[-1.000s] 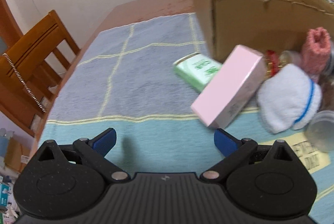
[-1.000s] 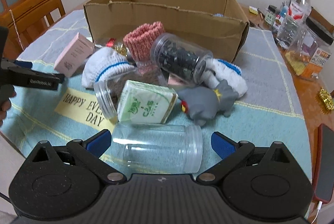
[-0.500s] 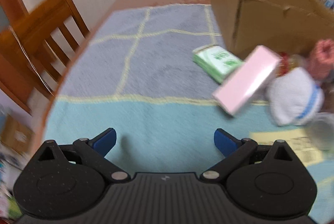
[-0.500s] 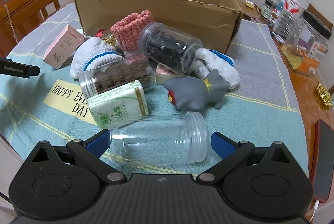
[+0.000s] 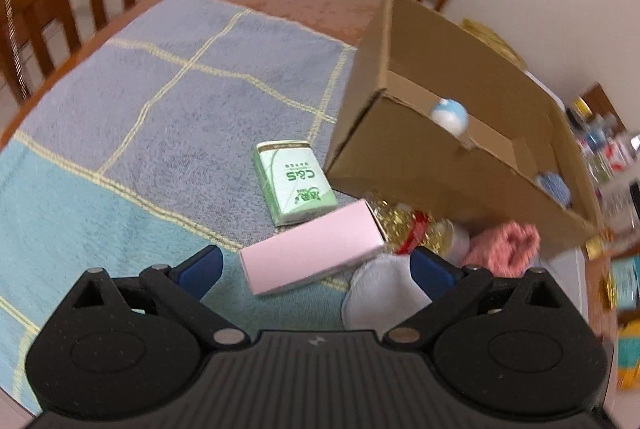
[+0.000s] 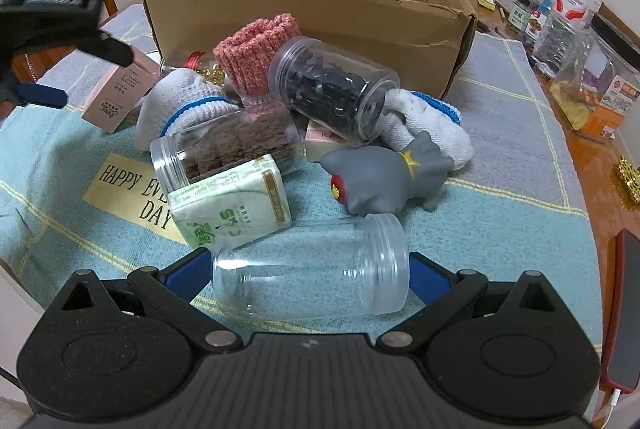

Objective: Organize objects
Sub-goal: 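Grasp the pink box with the left tool while the right tool approaches the clear jar, then grasp the clear plastic jar with the right tool while the left tool lifts the pink box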

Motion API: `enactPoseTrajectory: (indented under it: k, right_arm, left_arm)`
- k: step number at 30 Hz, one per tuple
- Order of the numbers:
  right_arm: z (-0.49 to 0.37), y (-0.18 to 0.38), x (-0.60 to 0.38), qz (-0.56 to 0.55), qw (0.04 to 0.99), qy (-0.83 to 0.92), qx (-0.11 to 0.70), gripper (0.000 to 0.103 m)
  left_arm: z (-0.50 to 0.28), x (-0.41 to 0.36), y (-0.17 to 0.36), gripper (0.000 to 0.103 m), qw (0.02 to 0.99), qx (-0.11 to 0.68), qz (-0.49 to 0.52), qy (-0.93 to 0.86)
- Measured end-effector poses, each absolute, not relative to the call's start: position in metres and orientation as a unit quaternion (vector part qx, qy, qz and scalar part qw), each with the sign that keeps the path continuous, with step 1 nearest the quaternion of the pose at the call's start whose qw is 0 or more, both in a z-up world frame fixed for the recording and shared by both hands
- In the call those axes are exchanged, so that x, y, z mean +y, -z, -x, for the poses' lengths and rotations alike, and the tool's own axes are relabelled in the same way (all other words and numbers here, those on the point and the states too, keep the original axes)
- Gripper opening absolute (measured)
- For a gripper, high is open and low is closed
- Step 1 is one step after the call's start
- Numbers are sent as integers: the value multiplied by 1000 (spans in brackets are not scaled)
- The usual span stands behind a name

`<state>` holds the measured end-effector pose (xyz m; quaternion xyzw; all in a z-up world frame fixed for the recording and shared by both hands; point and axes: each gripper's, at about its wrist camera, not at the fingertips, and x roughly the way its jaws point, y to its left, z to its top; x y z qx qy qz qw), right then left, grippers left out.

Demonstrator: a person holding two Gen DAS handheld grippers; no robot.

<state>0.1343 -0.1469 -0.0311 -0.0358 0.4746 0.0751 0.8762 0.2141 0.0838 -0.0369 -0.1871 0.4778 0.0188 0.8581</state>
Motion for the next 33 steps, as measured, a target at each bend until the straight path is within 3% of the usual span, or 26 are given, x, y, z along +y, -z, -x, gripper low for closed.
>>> enactPoseTrajectory:
  k: [15, 19, 22, 33]
  right_arm:
    - [-139, 34, -146, 42, 871, -85, 482, 103]
    - [-139, 36, -146, 43, 869, -86, 485, 103]
    - [-139, 38, -146, 47, 868, -85, 487, 103]
    - [-139, 36, -149, 43, 869, -83, 486, 102]
  left_arm:
    - [-232, 96, 61, 98, 841, 491, 218, -62]
    - [-227, 97, 66, 95, 834, 499, 229, -57]
    - [-225, 94, 68, 84, 835, 499, 225, -54]
    - [-223, 85, 68, 83, 854, 492, 162, -57]
